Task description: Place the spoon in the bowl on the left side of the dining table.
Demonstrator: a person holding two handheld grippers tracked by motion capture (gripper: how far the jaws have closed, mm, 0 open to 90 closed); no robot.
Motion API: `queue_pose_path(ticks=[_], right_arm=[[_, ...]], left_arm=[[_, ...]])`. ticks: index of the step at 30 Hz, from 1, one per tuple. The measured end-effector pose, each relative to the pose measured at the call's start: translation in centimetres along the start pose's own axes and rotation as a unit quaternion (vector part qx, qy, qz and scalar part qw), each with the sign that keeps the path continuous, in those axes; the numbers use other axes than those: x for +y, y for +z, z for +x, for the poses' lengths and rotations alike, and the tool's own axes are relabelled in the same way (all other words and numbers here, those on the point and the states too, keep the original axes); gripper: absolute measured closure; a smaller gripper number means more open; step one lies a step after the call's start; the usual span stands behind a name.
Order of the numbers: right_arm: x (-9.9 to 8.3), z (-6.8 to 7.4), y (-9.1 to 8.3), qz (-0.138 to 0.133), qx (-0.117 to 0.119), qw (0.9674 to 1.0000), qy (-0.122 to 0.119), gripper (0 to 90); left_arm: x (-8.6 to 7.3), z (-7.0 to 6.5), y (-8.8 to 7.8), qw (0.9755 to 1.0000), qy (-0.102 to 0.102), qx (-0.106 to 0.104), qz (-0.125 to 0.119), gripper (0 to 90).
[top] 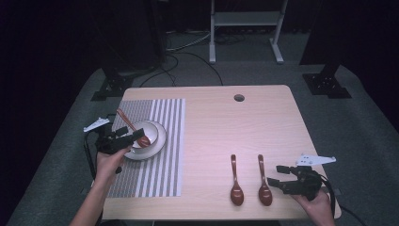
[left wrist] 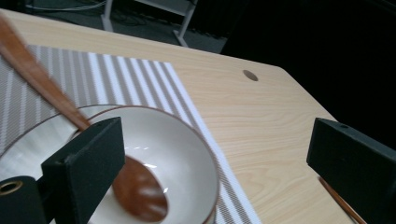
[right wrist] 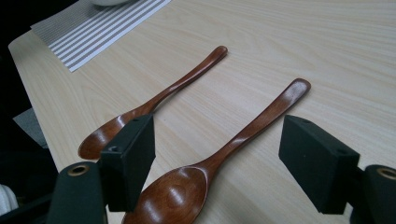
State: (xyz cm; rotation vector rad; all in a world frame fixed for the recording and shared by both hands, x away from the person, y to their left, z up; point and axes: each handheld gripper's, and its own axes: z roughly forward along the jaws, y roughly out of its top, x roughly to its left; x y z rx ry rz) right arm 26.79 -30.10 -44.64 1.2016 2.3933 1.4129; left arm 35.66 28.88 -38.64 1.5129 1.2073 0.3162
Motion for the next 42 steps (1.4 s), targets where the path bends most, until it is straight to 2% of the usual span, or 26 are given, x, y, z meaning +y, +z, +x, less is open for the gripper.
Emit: queue_pose_path(ticks=[1, 5, 15, 21, 25, 28, 30, 42], right_arm=[[0.0, 0.0, -0.1, -0.001, 0.000, 1.0000, 0.001, 25.7], [-0.1, 0.0, -0.1, -0.002, 0.000, 1.0000, 0.002, 25.8], [-0.2, -0.1, -0.1, -0.001, 0.000, 1.0000, 0.004, 25.8], [-0.2, -0.1, -0.1, -0.001, 0.001, 1.0000, 0.004, 25.7], [-0.2, -0.1, -0.1, -0.003, 0.003, 1.0000, 0.005, 25.8], [-0.2, -0.1, 0.0, -0.002, 0.003, 1.0000, 0.005, 25.8], [-0.2, -0.1, 0.0, -0.002, 0.004, 1.0000, 0.004, 25.8], [-0.2, -0.2, -0.1, -0.008, 0.006, 0.9999, 0.007, 25.8]], left_arm=[[0.2, -0.6, 0.2, 0.9999, 0.009, -0.007, 0.001, 3.3], [0.3, -1.5, 0.6, 0.9997, 0.016, -0.017, 0.003, 3.3], [-0.2, -2.7, 2.1, 0.9991, 0.028, -0.026, 0.018, 3.3], [-0.4, -3.5, 2.8, 0.9986, 0.034, -0.034, 0.024, 3.3], [-0.6, -4.1, 3.2, 0.9980, 0.025, -0.053, 0.023, 3.3], [-0.8, -4.8, 3.6, 0.9975, 0.026, -0.061, 0.026, 3.2], [-0.8, -5.2, 3.9, 0.9968, 0.033, -0.066, 0.030, 3.2], [-1.8, -6.4, 5.1, 0.9953, 0.044, -0.075, 0.043, 3.3]])
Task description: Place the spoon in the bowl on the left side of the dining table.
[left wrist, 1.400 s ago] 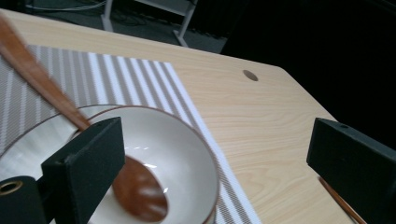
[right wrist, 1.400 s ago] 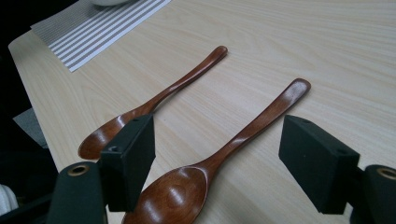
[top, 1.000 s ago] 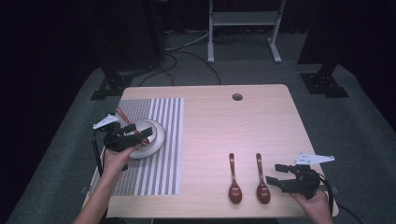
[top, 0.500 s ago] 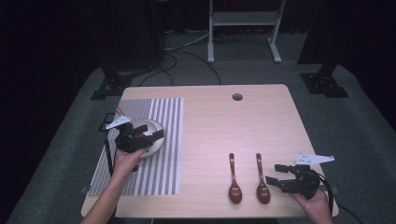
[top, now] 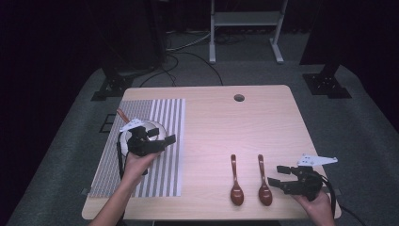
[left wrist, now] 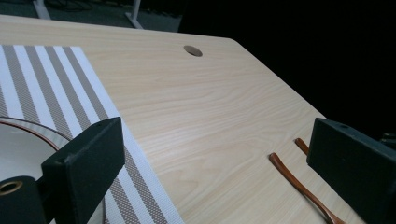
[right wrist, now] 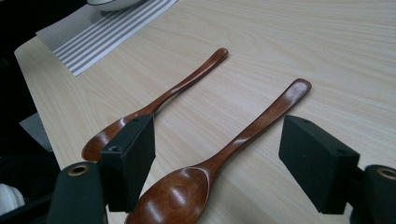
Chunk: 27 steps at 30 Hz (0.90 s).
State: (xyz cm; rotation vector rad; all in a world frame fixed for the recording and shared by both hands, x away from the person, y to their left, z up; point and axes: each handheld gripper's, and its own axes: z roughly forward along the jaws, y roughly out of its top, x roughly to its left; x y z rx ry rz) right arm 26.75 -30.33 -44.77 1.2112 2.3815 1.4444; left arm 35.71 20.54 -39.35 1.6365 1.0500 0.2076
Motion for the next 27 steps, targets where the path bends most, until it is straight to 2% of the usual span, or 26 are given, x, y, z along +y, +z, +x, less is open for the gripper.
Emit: queue_pose_path(ticks=[4, 15, 22, 27], right_arm=[[0.0, 0.1, 0.1, 0.001, 0.001, 1.0000, 0.000, 25.8], [-0.1, 0.0, 0.2, 0.002, 0.002, 1.0000, 0.001, 25.8], [-0.3, -0.1, 0.1, 0.002, -0.001, 1.0000, 0.000, 25.8], [-0.4, -0.1, -0.1, 0.000, -0.004, 1.0000, 0.001, 25.8]], left_arm=[[-0.6, -0.3, 0.6, 1.0000, -0.002, -0.007, 0.006, 3.2], [-2.0, -1.7, 2.2, 0.9993, 0.020, -0.013, 0.029, 3.2], [-2.8, -2.3, 3.0, 0.9990, 0.019, -0.022, 0.034, 3.2], [-3.2, -3.0, 3.3, 0.9983, 0.030, -0.027, 0.041, 3.2]])
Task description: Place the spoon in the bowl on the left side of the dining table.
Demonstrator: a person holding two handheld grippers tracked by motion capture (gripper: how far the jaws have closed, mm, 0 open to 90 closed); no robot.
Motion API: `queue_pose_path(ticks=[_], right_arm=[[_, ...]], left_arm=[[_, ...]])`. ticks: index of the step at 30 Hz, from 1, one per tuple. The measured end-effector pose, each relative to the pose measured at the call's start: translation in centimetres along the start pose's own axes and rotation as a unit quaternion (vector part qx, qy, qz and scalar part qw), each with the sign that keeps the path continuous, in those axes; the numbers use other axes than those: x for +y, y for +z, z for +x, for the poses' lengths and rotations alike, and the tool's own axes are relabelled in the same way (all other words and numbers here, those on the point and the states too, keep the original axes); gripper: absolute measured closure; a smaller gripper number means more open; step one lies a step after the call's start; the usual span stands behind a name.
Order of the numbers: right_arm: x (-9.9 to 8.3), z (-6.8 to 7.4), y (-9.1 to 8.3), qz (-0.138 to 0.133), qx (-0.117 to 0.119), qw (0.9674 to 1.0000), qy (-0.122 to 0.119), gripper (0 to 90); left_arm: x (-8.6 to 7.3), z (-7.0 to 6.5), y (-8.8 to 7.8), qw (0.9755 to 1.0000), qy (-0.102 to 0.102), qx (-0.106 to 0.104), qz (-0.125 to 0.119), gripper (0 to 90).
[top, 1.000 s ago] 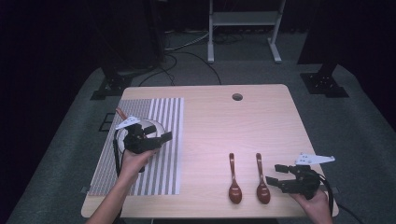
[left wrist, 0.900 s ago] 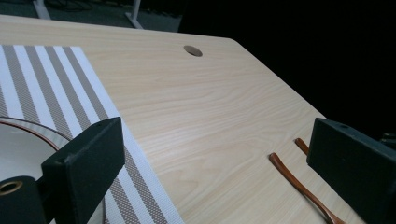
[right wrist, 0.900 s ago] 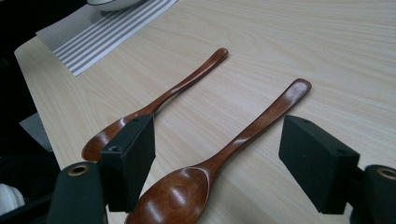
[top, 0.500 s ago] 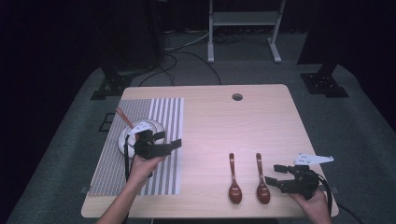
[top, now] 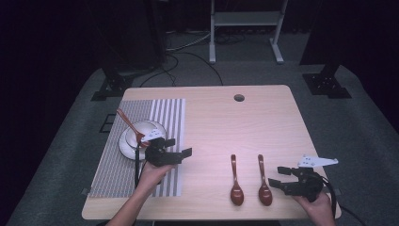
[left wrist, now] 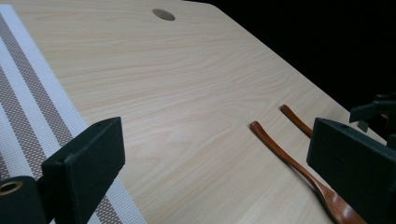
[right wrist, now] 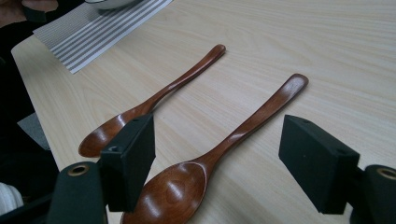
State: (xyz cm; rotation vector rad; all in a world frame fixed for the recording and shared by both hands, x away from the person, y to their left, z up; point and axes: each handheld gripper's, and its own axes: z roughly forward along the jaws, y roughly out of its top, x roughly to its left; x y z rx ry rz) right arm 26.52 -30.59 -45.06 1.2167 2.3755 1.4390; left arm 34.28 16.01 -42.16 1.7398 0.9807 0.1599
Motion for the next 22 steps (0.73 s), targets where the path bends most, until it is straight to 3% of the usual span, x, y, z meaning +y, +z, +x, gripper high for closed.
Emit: queue_pose_path(ticks=[15, 18, 22], right_arm=[[-0.4, 0.2, -0.1, -0.002, -0.002, 1.0000, 0.003, 25.8], [-0.6, 0.3, -0.3, -0.008, -0.004, 1.0000, 0.003, 25.8], [-0.6, 0.3, -0.5, -0.017, -0.006, 0.9998, 0.007, 25.8]], left_arm=[[-1.6, -1.4, 0.3, 0.9997, 0.011, -0.015, 0.016, 3.2], [-2.1, -2.0, 0.6, 0.9991, 0.027, -0.018, 0.027, 3.2], [-2.4, -2.0, 0.9, 0.9987, 0.025, -0.028, 0.035, 3.3]])
